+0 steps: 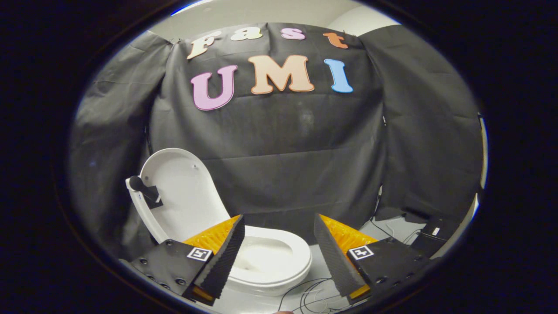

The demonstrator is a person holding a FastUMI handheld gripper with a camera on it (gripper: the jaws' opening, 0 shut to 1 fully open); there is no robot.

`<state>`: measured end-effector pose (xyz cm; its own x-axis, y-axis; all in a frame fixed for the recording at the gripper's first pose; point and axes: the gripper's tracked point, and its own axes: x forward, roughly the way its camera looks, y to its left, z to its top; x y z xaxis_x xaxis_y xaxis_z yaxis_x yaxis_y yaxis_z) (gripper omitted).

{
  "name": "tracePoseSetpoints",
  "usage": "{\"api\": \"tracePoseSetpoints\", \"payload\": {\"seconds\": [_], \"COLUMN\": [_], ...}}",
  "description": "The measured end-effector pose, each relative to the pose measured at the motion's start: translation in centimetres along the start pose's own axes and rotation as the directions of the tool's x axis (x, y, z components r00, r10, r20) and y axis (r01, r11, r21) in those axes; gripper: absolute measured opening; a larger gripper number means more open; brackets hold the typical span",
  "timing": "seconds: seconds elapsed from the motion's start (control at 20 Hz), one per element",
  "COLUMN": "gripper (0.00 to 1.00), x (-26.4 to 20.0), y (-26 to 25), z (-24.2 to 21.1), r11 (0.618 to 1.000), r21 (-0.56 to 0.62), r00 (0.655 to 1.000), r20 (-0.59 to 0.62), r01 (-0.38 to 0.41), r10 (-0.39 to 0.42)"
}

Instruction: Open the toilet lid.

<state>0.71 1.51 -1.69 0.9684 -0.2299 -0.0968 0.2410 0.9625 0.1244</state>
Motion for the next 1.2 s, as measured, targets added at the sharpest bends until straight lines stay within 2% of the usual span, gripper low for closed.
{"api": "tracePoseSetpoints", "payload": {"seconds": [0.2,0.45,0.7,0.9,1.05,1.2], "gripper": [0.98,0.98,0.98,0.98,0.98,0.98], "x": [-0.1,-0.2,0.5,0.5,0.4,0.6], "y": [0.1,0.8,0.4,-0.5,-2.5,-2.9], "z": [-0.3,1.7,1.4,1.6,1.9,2.0], "r11": [1.0,0.997,0.995,0.993,0.996,0.996], "r21": [-0.01,-0.055,-0.067,-0.042,-0.023,-0.008], "r00": [0.999,0.999,0.997,0.994,0.997,0.996], "r20": [-0.035,-0.014,-0.023,-0.009,-0.002,0.003], "r01": [-0.007,-0.045,-0.08,-0.108,-0.081,-0.092], "r10": [0.007,0.044,0.079,0.108,0.081,0.092]}}
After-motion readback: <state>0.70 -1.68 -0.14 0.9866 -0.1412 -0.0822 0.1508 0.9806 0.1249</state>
